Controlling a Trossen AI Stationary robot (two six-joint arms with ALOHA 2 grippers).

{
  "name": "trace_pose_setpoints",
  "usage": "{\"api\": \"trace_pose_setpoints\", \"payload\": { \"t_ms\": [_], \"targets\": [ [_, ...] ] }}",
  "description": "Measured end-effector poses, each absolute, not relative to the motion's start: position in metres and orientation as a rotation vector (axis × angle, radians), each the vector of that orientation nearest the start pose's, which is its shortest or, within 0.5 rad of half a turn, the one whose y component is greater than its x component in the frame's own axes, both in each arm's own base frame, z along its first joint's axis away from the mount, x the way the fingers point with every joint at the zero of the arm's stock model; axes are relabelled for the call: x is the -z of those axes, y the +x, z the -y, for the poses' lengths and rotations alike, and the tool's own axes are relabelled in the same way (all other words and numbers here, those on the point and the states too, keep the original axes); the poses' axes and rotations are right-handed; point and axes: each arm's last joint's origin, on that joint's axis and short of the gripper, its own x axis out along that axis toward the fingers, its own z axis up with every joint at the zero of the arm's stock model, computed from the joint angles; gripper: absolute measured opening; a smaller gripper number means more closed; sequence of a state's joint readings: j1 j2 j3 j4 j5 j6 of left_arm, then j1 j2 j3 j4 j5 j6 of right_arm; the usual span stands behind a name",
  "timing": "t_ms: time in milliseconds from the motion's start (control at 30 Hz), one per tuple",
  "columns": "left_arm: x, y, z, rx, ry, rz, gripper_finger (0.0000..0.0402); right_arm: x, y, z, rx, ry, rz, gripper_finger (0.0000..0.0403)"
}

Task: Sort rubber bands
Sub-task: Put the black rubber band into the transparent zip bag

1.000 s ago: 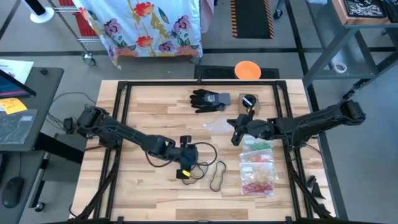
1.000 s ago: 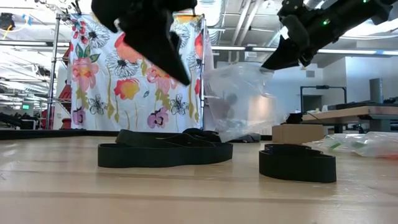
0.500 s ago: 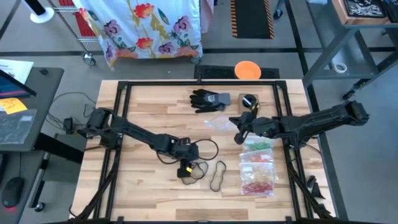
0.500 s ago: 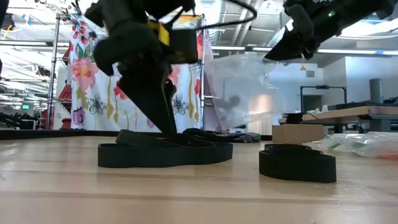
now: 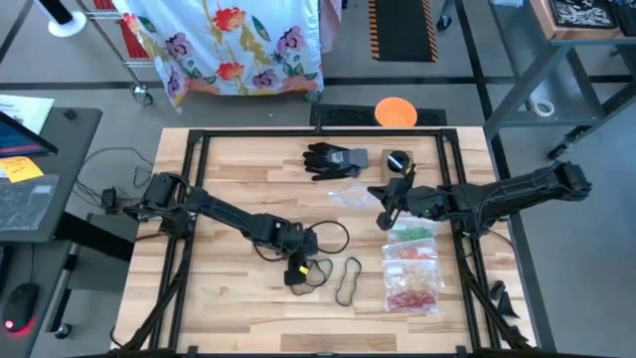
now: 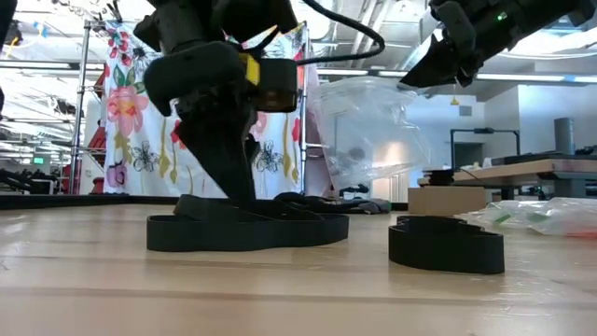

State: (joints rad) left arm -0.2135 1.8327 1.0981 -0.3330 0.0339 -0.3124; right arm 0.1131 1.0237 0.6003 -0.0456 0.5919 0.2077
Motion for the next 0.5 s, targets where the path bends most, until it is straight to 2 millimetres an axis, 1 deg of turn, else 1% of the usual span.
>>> {"api": "trace_pose_setpoints", "payload": {
  "t_ms": [67, 167, 233, 300, 333, 367, 500],
  "targets": [
    [-0.15, 0.352, 0.074, 0.059, -0.198, -1.087, 0.0164, -0.242, 0.213, -0.008, 0.513, 0.038, -0.392, 0.0],
    [-0.146, 0.351, 0.066, 0.035, -0.204, -1.114, 0.0118, -0.242, 0.213, -0.008, 0.511, 0.039, -0.391, 0.0],
    [-0.151, 0.354, 0.059, 0.021, -0.216, -1.094, 0.0078, -0.242, 0.213, -0.008, 0.511, 0.039, -0.391, 0.0],
    [-0.161, 0.355, 0.054, 0.019, -0.208, -1.077, 0.0031, -0.242, 0.213, -0.008, 0.51, 0.038, -0.392, 0.0],
    [-0.166, 0.357, 0.054, 0.026, -0.197, -1.047, 0.0016, -0.242, 0.213, -0.008, 0.511, 0.039, -0.391, 0.0],
    [-0.171, 0.359, 0.054, 0.026, -0.18, -1.022, 0.001, -0.242, 0.213, -0.008, 0.511, 0.038, -0.392, 0.0],
    [-0.179, 0.363, 0.057, 0.007, -0.105, -1.002, 0.0007, -0.241, 0.214, -0.008, 0.505, 0.039, -0.397, 0.0]
  ]
}}
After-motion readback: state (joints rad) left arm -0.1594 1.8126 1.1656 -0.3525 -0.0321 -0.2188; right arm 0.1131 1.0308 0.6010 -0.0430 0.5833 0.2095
